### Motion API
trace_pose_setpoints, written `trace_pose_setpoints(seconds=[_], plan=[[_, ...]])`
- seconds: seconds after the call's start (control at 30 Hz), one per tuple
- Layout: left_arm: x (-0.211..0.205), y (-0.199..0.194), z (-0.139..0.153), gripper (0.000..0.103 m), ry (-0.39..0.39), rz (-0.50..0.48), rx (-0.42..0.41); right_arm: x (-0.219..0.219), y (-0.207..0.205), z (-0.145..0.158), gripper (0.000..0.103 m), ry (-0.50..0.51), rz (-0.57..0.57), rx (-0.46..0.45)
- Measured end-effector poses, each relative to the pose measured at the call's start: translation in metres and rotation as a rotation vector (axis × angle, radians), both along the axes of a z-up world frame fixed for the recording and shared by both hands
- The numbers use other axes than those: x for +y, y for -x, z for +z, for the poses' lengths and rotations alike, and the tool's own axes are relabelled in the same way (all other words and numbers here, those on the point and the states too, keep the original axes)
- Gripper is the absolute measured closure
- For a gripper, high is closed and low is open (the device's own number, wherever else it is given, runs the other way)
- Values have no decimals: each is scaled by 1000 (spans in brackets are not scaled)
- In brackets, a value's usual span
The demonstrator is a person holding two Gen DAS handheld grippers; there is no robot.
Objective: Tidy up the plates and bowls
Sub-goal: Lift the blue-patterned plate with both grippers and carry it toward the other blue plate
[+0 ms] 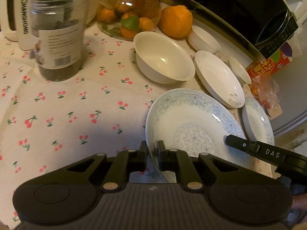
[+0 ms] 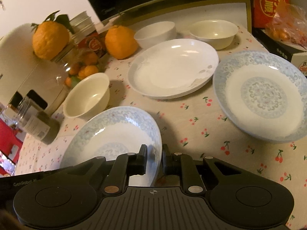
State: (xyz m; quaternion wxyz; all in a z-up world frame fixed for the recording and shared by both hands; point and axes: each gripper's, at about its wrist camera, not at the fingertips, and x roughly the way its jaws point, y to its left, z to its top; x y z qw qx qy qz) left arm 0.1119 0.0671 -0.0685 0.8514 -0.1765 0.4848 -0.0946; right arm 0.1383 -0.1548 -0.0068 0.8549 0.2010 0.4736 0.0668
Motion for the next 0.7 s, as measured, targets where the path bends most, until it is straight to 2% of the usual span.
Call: trace_pose_setpoints(seconds=[0.43,0.7], plan=[[39,28,9,94,-45,57,-29,46,20,7,87,9,78,-13],[51,32,10,94,-111,77,-42,70,23,3,87,24,128,-11]])
